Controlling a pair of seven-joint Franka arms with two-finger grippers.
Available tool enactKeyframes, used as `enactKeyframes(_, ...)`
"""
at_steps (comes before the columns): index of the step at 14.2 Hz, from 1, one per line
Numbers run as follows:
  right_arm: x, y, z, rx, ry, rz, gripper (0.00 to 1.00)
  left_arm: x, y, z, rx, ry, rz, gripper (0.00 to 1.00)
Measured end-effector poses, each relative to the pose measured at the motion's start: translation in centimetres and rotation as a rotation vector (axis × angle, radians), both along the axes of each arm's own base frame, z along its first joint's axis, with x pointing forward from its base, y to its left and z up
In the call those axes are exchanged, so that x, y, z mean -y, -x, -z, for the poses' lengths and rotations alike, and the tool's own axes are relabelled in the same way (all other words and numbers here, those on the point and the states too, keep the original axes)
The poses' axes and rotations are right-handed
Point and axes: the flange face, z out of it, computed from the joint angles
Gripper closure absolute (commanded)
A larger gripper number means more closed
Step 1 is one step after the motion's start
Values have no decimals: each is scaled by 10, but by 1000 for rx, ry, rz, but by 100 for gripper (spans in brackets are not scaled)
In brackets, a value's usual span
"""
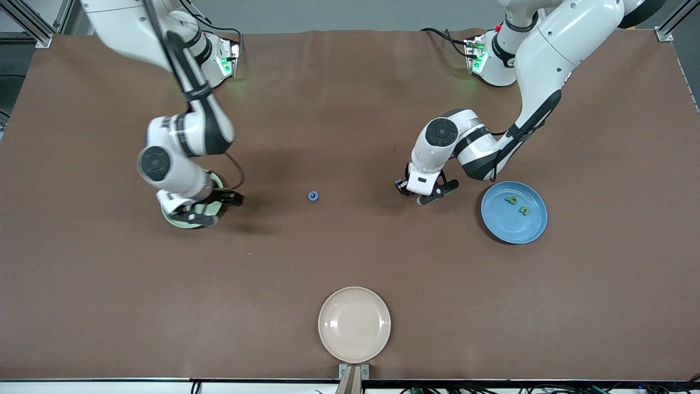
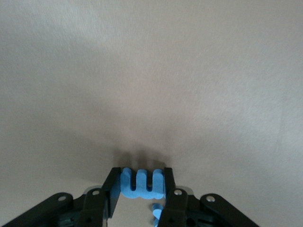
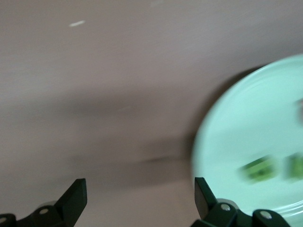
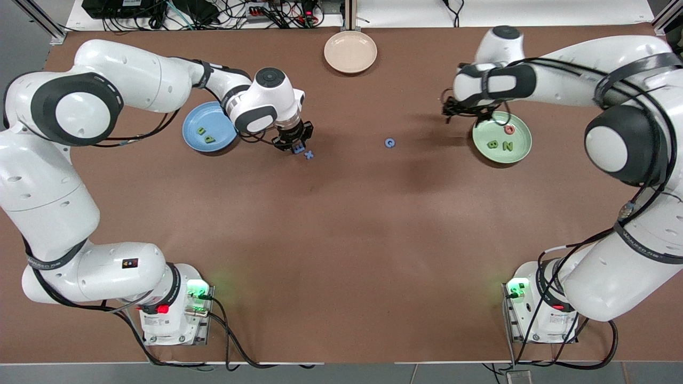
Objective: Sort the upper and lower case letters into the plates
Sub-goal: 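Release the O and reach the blue C while the left gripper lifts the m, then carry the blue C to the green plate while the left gripper places m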
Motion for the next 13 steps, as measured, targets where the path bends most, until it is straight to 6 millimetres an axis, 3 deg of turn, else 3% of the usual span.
enactKeyframes(3, -97, 31, -3, 51, -1, 127, 0, -12, -15, -13, 33, -2, -25, 91)
enactKeyframes(5, -147, 45, 8, 61, 12, 224, 0, -26, -29, -25, 57, 0, -31, 91)
enactKeyframes(6, -163, 47, 16, 65, 21, 260, 1, -35, -36, -32, 69, 4, -24, 91)
enactKeyframes(9, -187, 45, 42, 75, 45, 304, 13, -75, -60, -53, 87, 0, 15, 91)
enactKeyframes(13, -193, 35, 52, 87, 52, 312, 24, -155, -90, -65, 87, -25, 115, 91)
